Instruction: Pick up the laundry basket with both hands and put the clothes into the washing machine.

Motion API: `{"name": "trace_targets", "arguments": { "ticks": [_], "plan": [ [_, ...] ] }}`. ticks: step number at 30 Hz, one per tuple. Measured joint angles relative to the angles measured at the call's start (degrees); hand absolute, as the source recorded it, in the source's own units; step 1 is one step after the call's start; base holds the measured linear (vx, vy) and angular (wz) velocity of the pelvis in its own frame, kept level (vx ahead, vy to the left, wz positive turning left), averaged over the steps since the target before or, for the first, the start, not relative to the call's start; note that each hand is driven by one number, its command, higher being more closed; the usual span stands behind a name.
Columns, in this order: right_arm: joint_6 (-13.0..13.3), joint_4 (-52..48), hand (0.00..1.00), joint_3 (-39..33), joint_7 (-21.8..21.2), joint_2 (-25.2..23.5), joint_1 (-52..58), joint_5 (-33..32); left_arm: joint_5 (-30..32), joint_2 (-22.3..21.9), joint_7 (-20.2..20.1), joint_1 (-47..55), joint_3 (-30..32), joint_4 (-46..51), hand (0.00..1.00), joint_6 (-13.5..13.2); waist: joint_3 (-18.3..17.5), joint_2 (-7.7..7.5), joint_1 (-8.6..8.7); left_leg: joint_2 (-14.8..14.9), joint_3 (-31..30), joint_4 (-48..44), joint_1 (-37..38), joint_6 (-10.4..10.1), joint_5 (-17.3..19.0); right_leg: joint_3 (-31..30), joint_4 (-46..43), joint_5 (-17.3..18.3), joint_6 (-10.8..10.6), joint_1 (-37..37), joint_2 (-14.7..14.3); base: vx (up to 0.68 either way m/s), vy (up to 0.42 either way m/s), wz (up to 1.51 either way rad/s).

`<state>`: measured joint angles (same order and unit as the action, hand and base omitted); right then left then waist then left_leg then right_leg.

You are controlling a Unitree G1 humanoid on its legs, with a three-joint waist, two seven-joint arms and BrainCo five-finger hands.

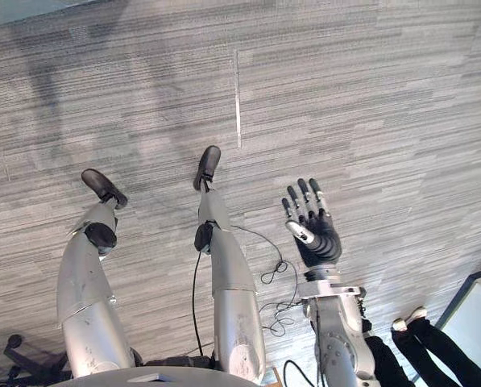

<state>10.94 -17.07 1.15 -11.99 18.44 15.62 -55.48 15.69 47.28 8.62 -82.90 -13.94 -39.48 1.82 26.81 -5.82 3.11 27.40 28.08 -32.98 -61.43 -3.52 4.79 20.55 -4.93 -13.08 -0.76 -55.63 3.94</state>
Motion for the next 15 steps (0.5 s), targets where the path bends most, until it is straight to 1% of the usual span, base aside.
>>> {"name": "trace_targets", "arguments": {
  "ticks": [1,2,3,4,6,7,8,9,10,11,12,13,14,15],
  "plan": [
    [-0.06,0.01,0.0,1.04,0.0,-0.65,0.06,0.24,-0.64,-0.41,0.59,1.2,1.69,0.98,0.0,-0.24,0.0,0.0,0.19,0.0,0.02,-0.32,-0.03,0.2,0.13,0.03,-0.02,0.0,0.0,0.09,0.1,-0.03,-0.015,0.06],
    [-0.41,0.04,0.0,3.02,-0.04,-2.44,0.6,1.62,-2.12,-1.85,1.84,5.87,7.45,4.41,0.0,-0.9,0.0,0.01,0.39,0.01,0.1,-1.14,0.03,0.36,0.27,-0.01,-0.06,0.0,0.0,0.46,0.32,0.0,0.0,0.0],
    [-0.73,0.04,0.0,3.62,-0.04,-2.89,0.86,1.91,-2.34,-2.17,2.22,8.02,9.24,5.63,0.0,-1.08,0.01,0.01,0.46,0.02,0.12,-1.29,0.17,0.37,0.28,-0.03,-0.11,0.0,0.0,0.65,0.38,0.0,0.0,0.0],
    [-0.9,0.05,0.0,4.25,-0.03,-3.5,1.4,1.97,-2.66,-3.21,2.78,11.84,13.04,7.42,0.0,-1.39,0.03,0.05,0.47,0.06,0.14,-1.48,0.5,0.37,0.29,-0.08,-0.36,0.01,0.01,0.9,0.43,-0.02,-0.016,-0.05],
    [-1.12,0.72,0.0,4.39,0.01,-4.47,2.68,4.19,-3.95,-7.28,3.72,24.44,23.14,10.21,0.0,-2.3,0.06,0.09,0.51,0.2,0.46,-1.72,2.64,0.57,0.44,-0.74,-1.95,0.49,0.33,1.82,0.61,-0.02,-0.016,-0.09],
    [-1.13,1.14,0.0,4.4,0.0,-4.44,2.89,4.47,-4.47,-8.46,3.72,27.56,24.81,10.35,0.0,-2.29,0.07,0.11,0.42,0.21,0.61,-1.74,3.49,0.53,0.6,-0.93,-2.69,0.88,0.39,2.13,0.73,-0.01,-0.008,-0.06],
    [-1.12,2.07,0.0,4.36,0.02,-4.43,3.17,5.81,-5.63,-10.48,3.69,32.52,26.92,11.13,0.0,-2.25,0.11,0.17,0.35,0.22,0.71,-1.74,4.72,0.52,0.74,-0.99,-3.78,1.61,0.63,2.85,0.91,0.0,0.0,0.0],
    [-1.22,3.29,0.0,4.39,0.08,-4.46,3.69,7.49,-6.7,-14.02,3.73,39.13,30.21,13.25,0.0,-2.3,0.13,0.22,0.27,0.19,0.66,-1.69,6.28,0.54,0.83,-0.96,-5.34,2.58,0.67,3.68,1.18,0.0,-0.005,0.1],
    [-1.31,4.63,0.0,4.25,0.1,-4.46,4.4,9.9,-8.31,-19.07,3.7,47.88,33.85,16.12,0.0,-2.35,0.13,0.26,0.11,-0.11,0.68,-1.05,8.42,0.42,0.96,-0.89,-7.57,4.43,0.76,4.71,1.78,0.0,-0.006,0.12],
    [-1.58,5.18,0.0,4.14,0.17,-4.48,4.46,10.89,-9.16,-20.93,3.73,50.91,34.64,17.24,0.0,-2.38,0.12,0.29,0.09,-0.21,0.7,-0.91,9.29,0.28,1.07,-0.93,-8.33,5.21,1.0,5.16,1.96,0.0,-0.012,0.11],
    [-1.91,5.75,0.0,4.03,0.21,-4.47,4.46,11.35,-10.13,-22.67,3.66,54.21,34.87,18.33,0.0,-2.36,0.15,0.37,-0.08,-0.35,0.71,-0.7,10.34,0.17,1.14,-0.94,-8.81,5.87,0.75,5.87,2.1,0.01,-0.012,0.14],
    [-2.68,6.83,0.0,3.08,0.59,-4.49,4.48,13.51,-13.22,-27.64,3.2,62.54,34.63,21.33,0.0,-2.44,-0.02,0.87,-0.51,-1.07,0.76,0.16,12.68,-0.01,0.92,-0.88,-10.4,6.84,0.62,7.33,2.9,0.01,-0.009,0.16],
    [-2.81,7.29,0.0,2.59,0.78,-4.46,4.5,13.92,-14.01,-29.88,3.16,65.76,34.15,22.66,0.0,-2.45,-0.18,1.31,-0.66,-1.23,0.72,0.29,13.62,-0.03,0.92,-0.83,-10.97,7.31,0.63,8.0,3.12,0.02,0.002,0.22],
    [-3.17,8.09,0.0,1.23,1.03,-4.43,4.45,15.57,-18.01,-34.19,2.22,71.65,32.41,24.85,0.0,-3.26,-0.51,2.0,-1.4,-1.8,0.67,0.72,15.74,-0.31,1.12,-0.82,-12.71,8.57,0.42,9.27,3.82,0.04,0.014,0.2]
  ]
}}
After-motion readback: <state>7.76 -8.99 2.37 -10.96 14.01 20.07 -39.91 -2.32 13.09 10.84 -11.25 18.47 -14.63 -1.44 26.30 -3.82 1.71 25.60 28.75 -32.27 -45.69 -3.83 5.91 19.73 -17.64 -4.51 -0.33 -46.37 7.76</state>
